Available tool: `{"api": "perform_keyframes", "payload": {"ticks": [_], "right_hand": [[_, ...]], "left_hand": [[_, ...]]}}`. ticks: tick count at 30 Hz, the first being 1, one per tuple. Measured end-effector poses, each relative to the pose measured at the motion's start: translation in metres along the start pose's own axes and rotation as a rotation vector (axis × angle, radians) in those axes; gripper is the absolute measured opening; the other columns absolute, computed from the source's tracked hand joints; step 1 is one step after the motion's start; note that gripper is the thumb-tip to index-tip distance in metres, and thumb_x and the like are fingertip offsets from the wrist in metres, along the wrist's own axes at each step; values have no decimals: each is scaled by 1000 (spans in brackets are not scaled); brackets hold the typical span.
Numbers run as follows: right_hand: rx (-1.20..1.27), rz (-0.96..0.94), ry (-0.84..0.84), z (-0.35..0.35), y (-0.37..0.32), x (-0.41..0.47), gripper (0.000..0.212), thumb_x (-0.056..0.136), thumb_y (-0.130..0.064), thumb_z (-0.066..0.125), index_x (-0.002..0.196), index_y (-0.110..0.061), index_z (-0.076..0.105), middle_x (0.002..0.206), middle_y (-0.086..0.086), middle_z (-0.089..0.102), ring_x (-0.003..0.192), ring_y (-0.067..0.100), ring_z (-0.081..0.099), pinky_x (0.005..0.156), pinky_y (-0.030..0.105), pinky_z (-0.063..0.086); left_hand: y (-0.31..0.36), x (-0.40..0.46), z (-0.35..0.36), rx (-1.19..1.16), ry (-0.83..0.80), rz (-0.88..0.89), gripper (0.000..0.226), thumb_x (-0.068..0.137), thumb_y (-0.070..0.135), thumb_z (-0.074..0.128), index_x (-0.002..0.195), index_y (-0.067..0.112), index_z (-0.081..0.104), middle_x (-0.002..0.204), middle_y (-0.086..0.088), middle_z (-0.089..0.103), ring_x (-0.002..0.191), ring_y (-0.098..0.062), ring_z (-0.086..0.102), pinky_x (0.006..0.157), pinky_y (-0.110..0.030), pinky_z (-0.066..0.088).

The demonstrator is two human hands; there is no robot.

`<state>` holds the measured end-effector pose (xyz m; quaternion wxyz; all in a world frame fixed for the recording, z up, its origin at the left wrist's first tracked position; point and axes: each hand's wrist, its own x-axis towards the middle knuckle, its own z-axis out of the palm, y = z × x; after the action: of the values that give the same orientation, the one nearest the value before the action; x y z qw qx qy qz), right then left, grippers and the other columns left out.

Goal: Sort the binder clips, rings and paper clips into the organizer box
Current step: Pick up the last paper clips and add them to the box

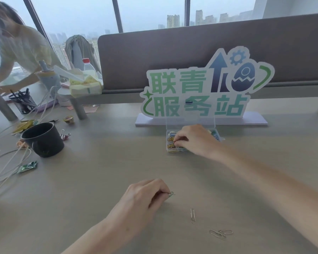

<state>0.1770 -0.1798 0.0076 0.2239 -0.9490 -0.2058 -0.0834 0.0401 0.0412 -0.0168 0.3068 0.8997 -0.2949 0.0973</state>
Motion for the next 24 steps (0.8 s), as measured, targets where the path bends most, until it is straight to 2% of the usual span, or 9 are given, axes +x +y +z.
{"api": "perform_keyframes", "payload": {"ticks": [2, 5, 9, 11, 14, 17, 21, 24], "right_hand": [[-7, -2, -2, 2, 3, 0, 12, 88, -30, 69, 94, -24, 77, 83, -11, 63, 80, 9, 56, 74, 26, 41], [25, -6, 3, 2, 6, -3, 14, 88, -31, 69, 97, -26, 78, 80, -16, 58, 77, 2, 54, 68, 19, 39], [71, 22, 9, 3, 9, -3, 15, 86, -36, 70, 98, -29, 78, 91, -8, 61, 87, 9, 54, 78, 28, 43], [108, 23, 13, 2, 9, -4, 14, 87, -35, 70, 97, -29, 78, 92, -8, 64, 83, 6, 55, 79, 28, 44], [140, 40, 60, -5, 11, -6, 13, 90, -30, 67, 97, -26, 77, 86, -11, 68, 65, -7, 54, 70, 17, 40], [236, 98, 149, -17, 16, -12, 13, 91, -28, 66, 93, -23, 77, 75, -19, 67, 60, -10, 57, 57, 6, 38], [323, 172, 263, -29, 29, -27, 11, 90, -29, 67, 85, -29, 76, 62, -18, 69, 51, -2, 56, 52, 9, 40], [315, 179, 256, -33, 38, -40, 11, 90, -30, 67, 82, -32, 76, 62, -22, 68, 54, 1, 58, 54, 12, 41]], "left_hand": [[-6, 3, -5, 5, 19, -10, 15, 87, 17, 68, 84, 29, 60, 72, 17, 60, 65, 2, 53, 61, -9, 42], [-13, 10, -12, 31, 50, -18, 15, 85, 15, 71, 82, 27, 63, 69, 15, 61, 64, -1, 54, 61, -13, 45], [-19, 34, -22, 8, 92, -63, 11, 83, 13, 72, 79, 22, 67, 67, 13, 64, 64, -8, 57, 64, -14, 46], [-22, 51, -25, -22, 84, -101, 9, 84, 14, 71, 79, 21, 68, 68, 10, 67, 65, -9, 58, 65, -14, 47], [-25, 81, -23, -40, 66, -121, 8, 84, 13, 70, 80, 20, 69, 64, 15, 63, 63, 3, 55, 63, -4, 40], [-29, 113, -14, -42, 66, -106, 4, 85, 14, 68, 84, 18, 70, 70, 14, 64, 63, 8, 54, 62, -2, 37], [-39, 146, 3, -15, 35, -62, 3, 87, 13, 66, 86, 14, 70, 77, 4, 68, 64, 2, 55, 61, -3, 39], [-47, 156, 15, 24, -11, -18, 3, 87, 11, 66, 88, 11, 70, 81, 2, 71, 65, 3, 56, 61, -3, 39]]}}
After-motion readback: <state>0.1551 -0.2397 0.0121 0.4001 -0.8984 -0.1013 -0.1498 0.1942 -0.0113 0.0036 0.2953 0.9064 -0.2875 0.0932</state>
